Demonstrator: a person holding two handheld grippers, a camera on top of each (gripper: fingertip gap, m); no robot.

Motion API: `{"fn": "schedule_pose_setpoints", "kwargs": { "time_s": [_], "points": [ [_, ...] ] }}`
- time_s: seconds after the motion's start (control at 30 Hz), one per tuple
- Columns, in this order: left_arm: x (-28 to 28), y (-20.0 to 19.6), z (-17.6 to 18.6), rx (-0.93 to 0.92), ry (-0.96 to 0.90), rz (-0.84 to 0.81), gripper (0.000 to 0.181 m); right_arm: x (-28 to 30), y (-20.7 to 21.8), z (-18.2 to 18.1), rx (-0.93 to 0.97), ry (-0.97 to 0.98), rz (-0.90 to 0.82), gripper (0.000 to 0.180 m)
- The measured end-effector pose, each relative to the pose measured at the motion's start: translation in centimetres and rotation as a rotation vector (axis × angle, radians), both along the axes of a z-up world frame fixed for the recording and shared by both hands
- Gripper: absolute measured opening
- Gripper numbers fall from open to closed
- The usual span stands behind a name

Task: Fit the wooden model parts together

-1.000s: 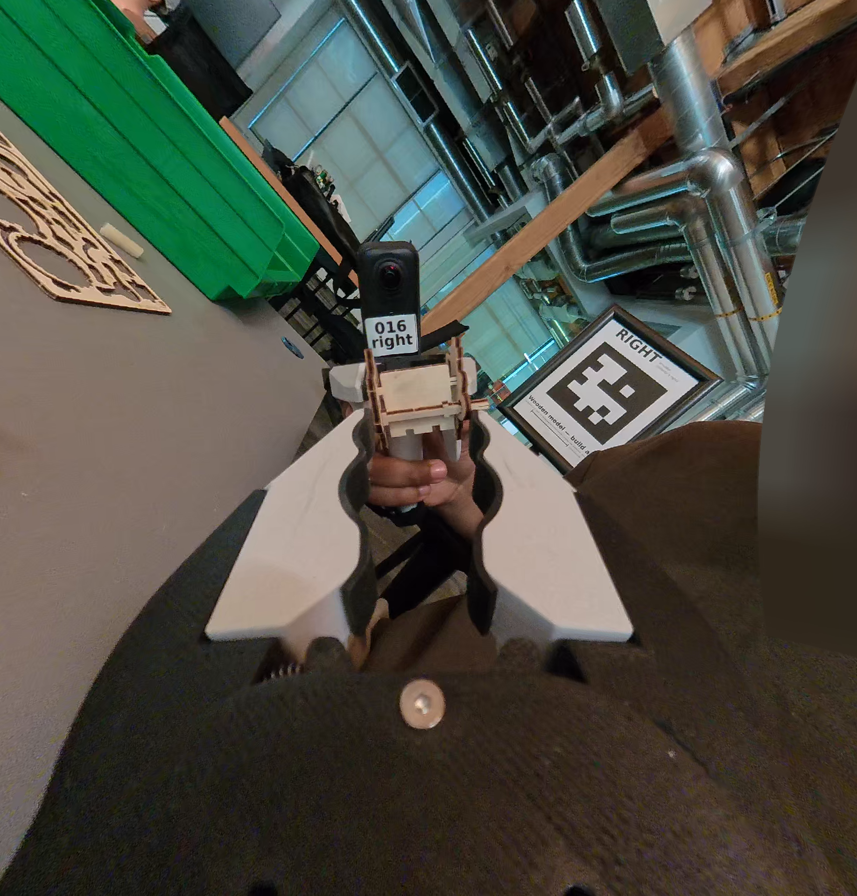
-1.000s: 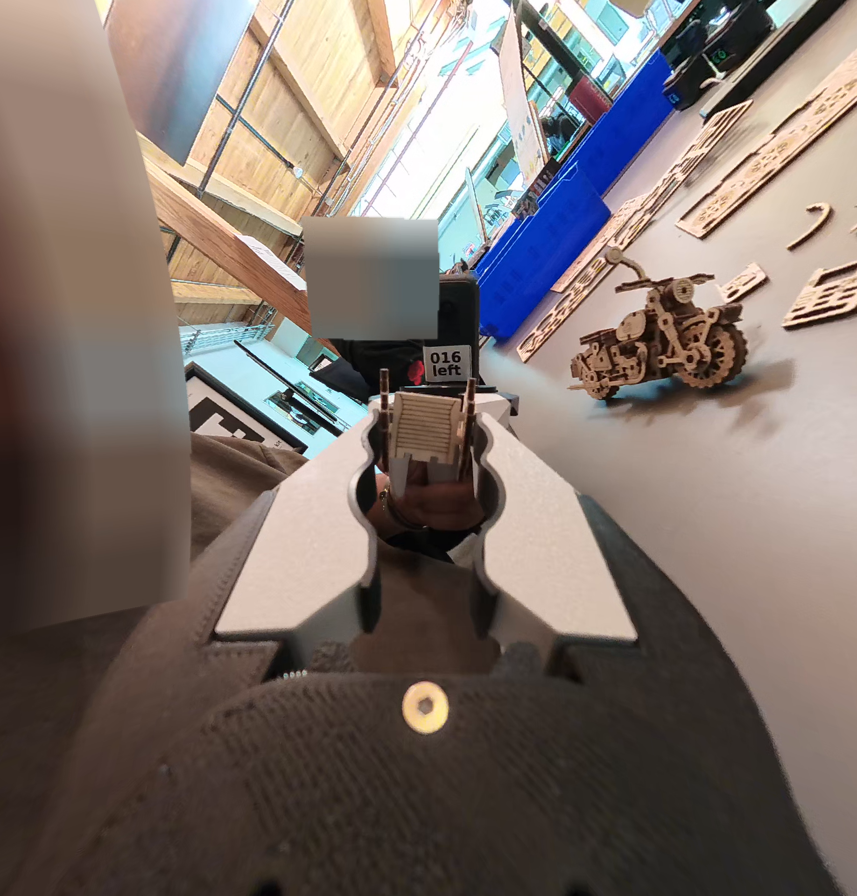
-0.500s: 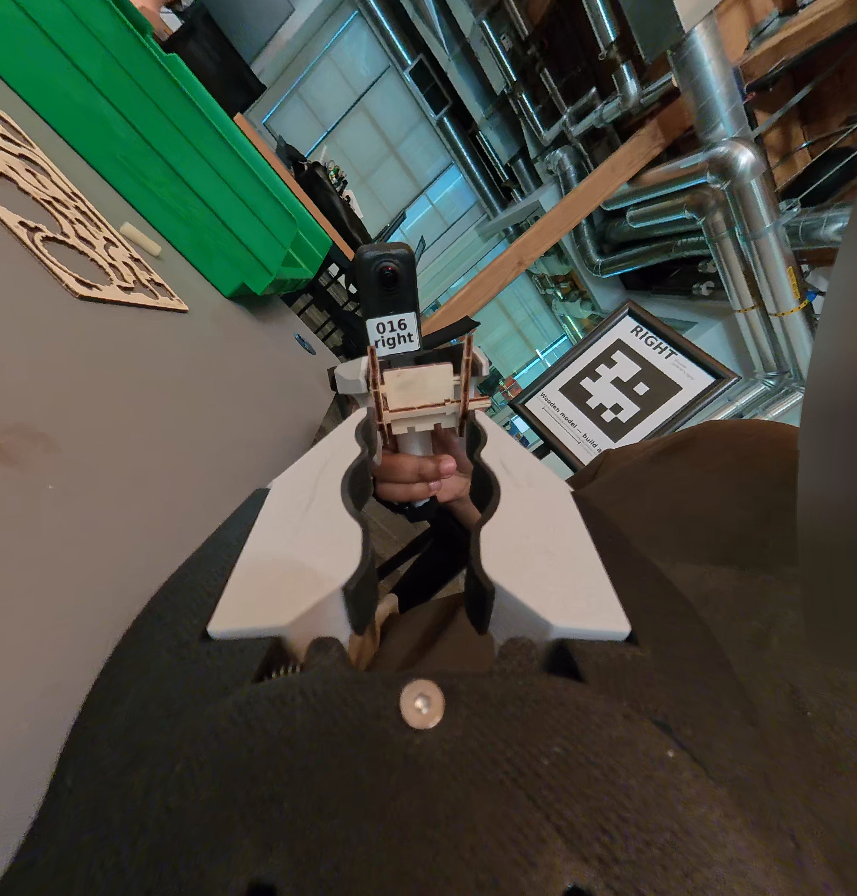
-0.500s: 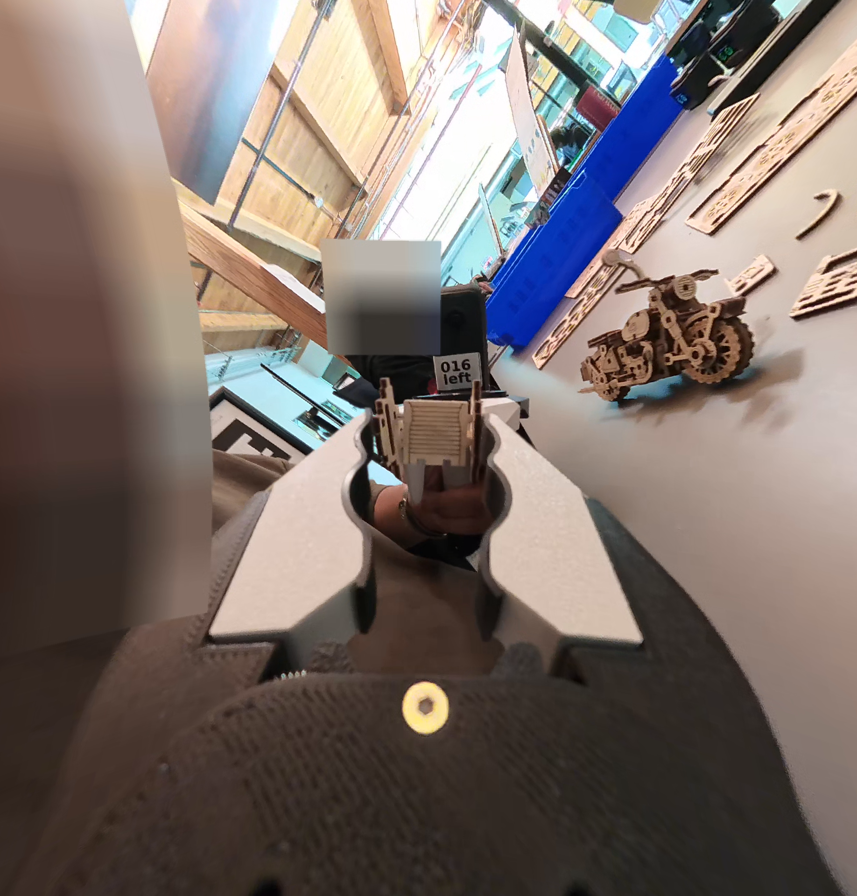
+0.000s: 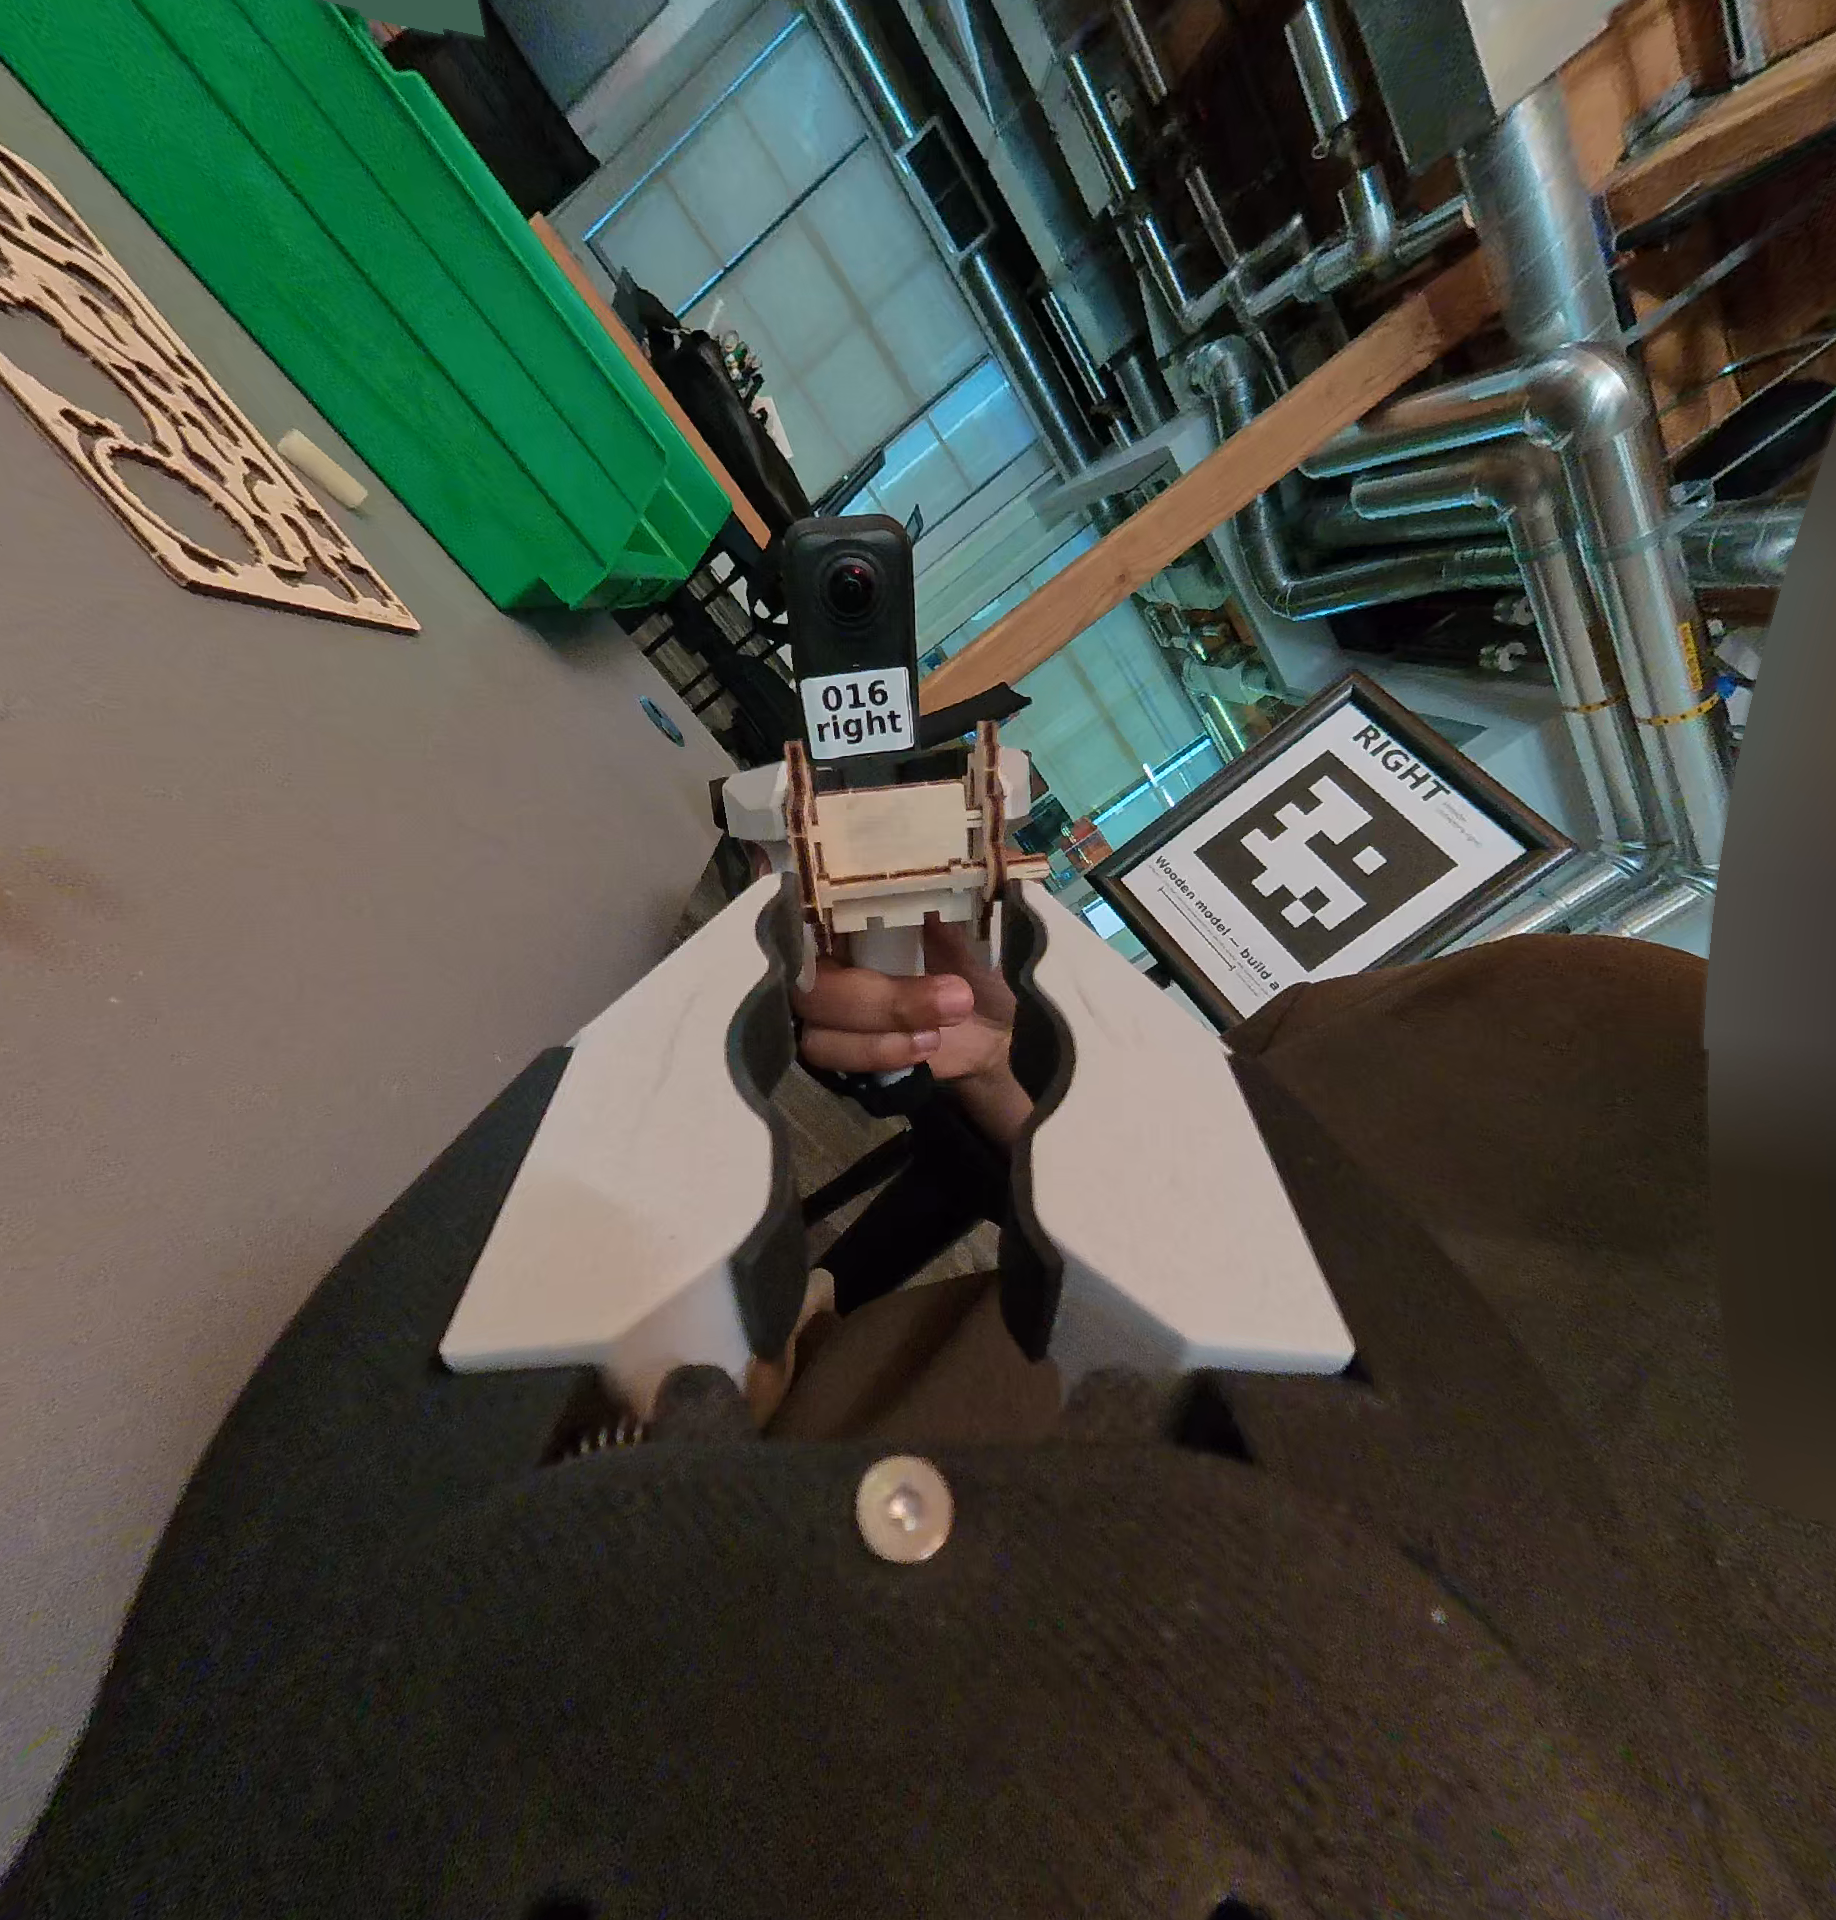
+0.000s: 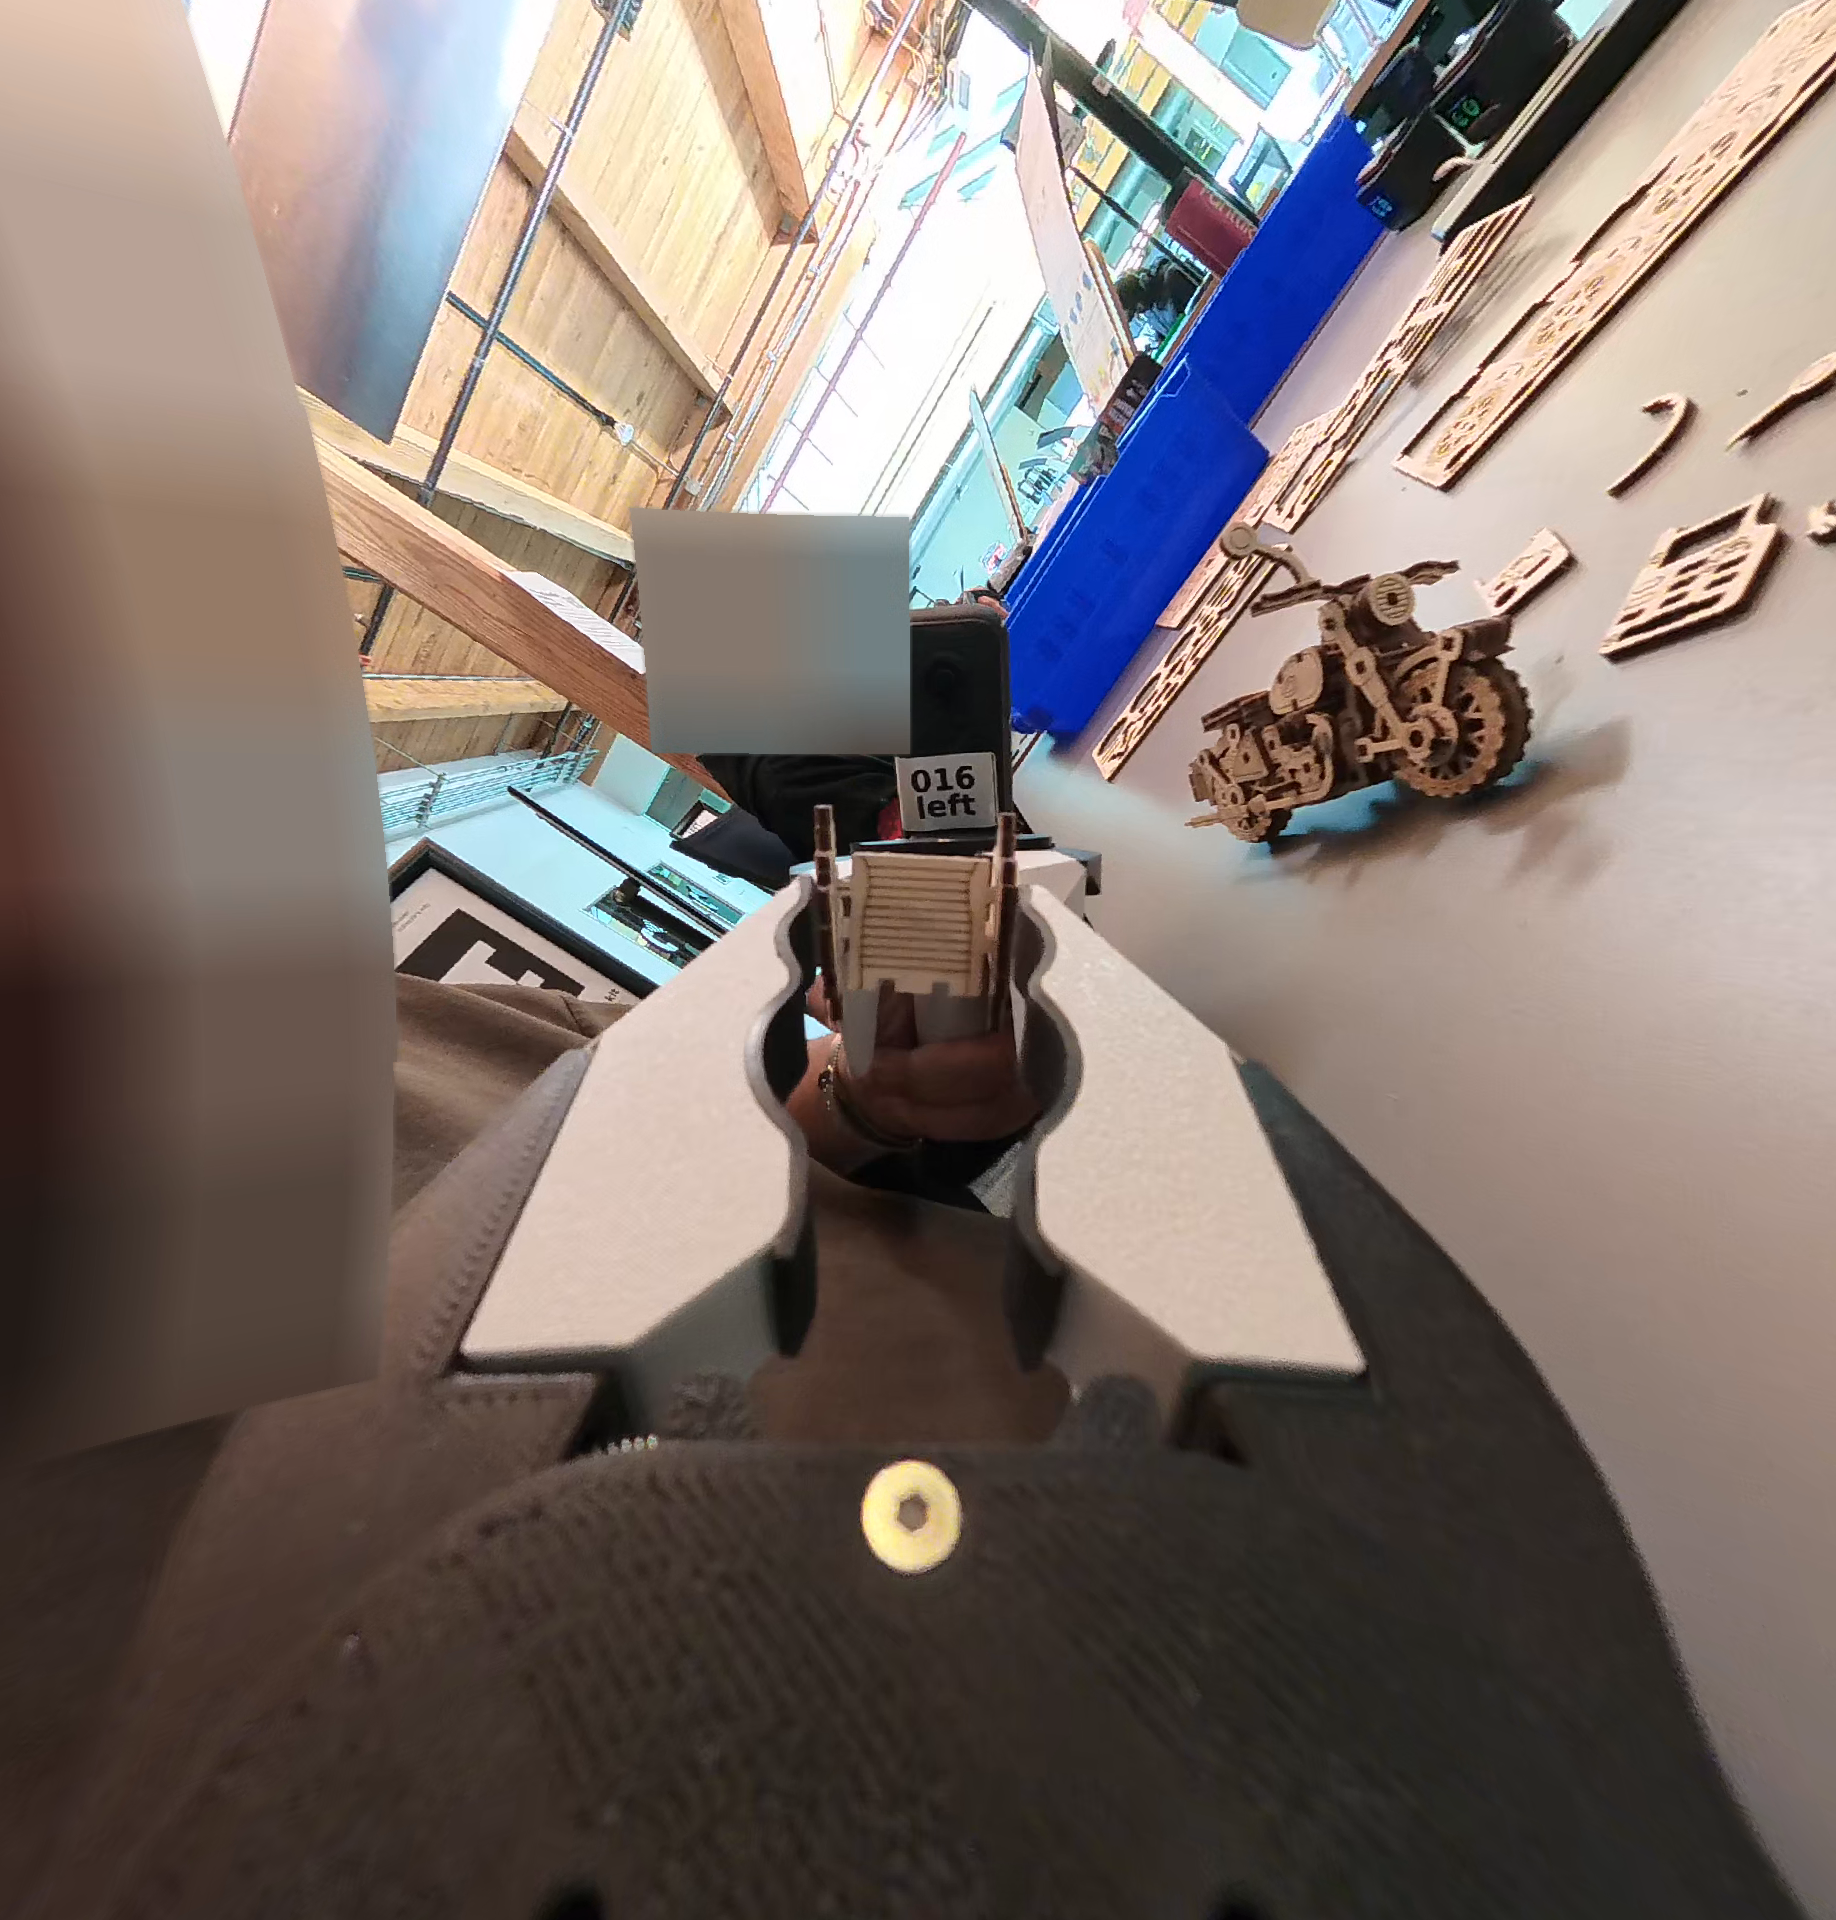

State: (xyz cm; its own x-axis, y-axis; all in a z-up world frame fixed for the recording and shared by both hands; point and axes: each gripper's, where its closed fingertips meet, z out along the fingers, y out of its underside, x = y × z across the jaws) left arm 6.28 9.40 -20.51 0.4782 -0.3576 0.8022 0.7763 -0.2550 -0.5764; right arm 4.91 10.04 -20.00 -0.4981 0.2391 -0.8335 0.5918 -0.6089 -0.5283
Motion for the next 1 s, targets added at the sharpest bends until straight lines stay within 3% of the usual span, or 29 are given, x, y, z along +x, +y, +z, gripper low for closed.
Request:
{"fn": "schedule_pose_setpoints", "kwargs": {
  "time_s": [0.03,1.0],
  "points": [
    [-0.02,0.02,-0.05,-0.003,0.0,0.001,0.036,0.01,0.01,-0.01,-0.001,0.0,0.001,0.037],
    [-0.22,0.07,-0.38,-0.012,-0.016,-0.003,0.038,-0.19,0.07,-0.36,-0.032,-0.02,-0.009,0.035]
  ]
}}
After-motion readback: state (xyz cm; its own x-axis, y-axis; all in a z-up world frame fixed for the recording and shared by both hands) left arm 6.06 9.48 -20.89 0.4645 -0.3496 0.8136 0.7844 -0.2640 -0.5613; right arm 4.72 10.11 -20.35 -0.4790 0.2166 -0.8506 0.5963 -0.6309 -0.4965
